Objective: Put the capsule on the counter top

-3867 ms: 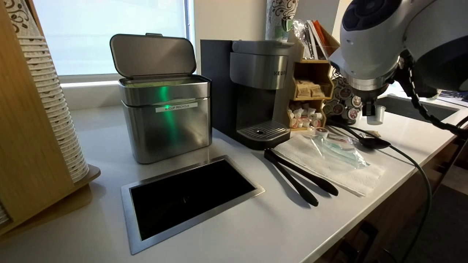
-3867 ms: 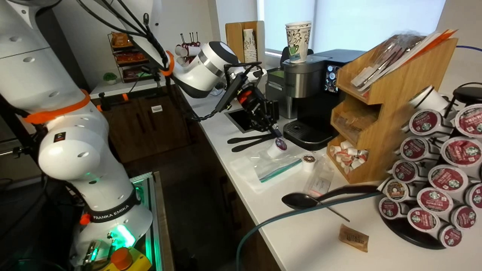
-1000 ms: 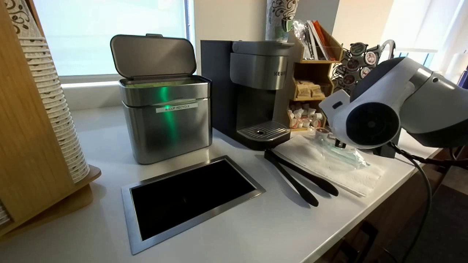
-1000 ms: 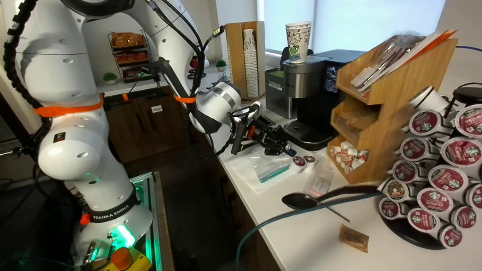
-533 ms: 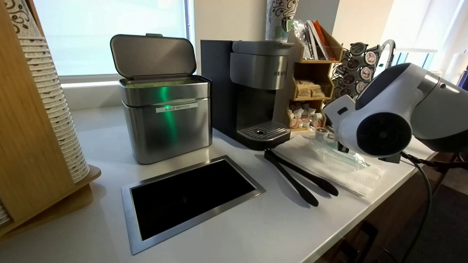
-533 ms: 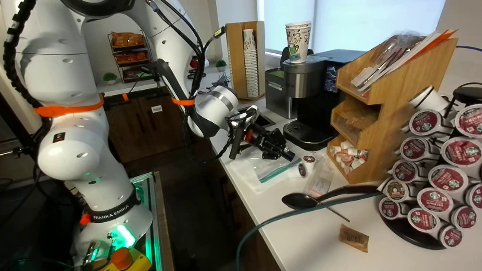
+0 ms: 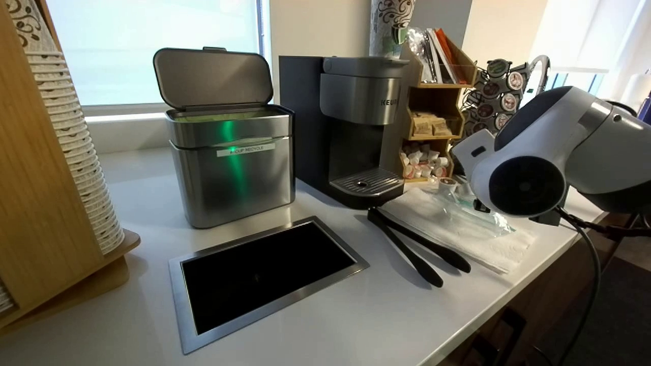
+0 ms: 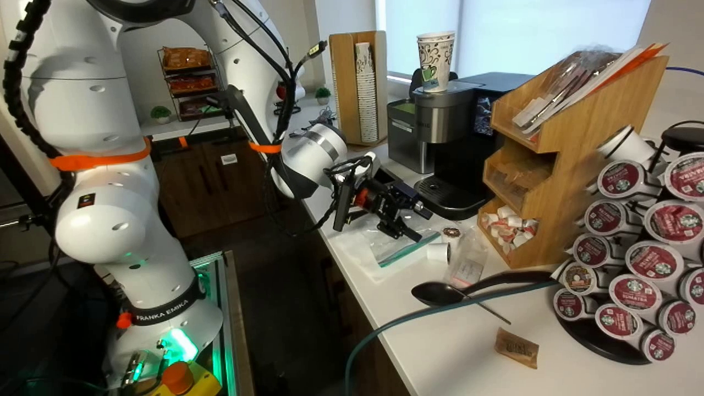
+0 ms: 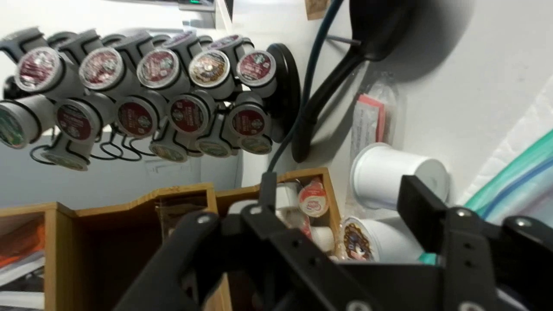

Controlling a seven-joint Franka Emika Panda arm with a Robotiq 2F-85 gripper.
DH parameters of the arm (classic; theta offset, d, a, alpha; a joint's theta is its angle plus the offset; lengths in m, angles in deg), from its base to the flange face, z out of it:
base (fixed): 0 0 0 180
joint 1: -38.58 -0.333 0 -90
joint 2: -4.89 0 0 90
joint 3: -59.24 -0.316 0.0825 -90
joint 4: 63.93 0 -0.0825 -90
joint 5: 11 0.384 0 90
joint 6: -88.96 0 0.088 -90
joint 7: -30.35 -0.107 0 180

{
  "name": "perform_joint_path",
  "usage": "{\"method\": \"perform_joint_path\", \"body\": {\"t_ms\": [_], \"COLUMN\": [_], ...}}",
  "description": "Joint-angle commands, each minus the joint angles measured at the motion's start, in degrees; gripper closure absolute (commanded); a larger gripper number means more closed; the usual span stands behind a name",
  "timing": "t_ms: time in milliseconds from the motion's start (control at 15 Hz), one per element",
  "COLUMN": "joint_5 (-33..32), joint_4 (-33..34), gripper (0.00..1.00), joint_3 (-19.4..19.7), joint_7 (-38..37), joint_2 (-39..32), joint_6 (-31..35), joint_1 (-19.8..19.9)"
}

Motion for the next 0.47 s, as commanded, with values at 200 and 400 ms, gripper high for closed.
{"method": "perform_joint_path", "body": {"t_ms": [200, 400], "joint_5": [13.4, 14.6], "joint_4": [-3.9, -1.5], "gripper": [0.0, 0.0], "joint_3": [-2.8, -2.4], "joint_7": [-2.8, -1.5], "joint_2": [9.8, 8.3], "joint_6": [-13.4, -14.7], "joint_1": [-2.9, -2.9]}}
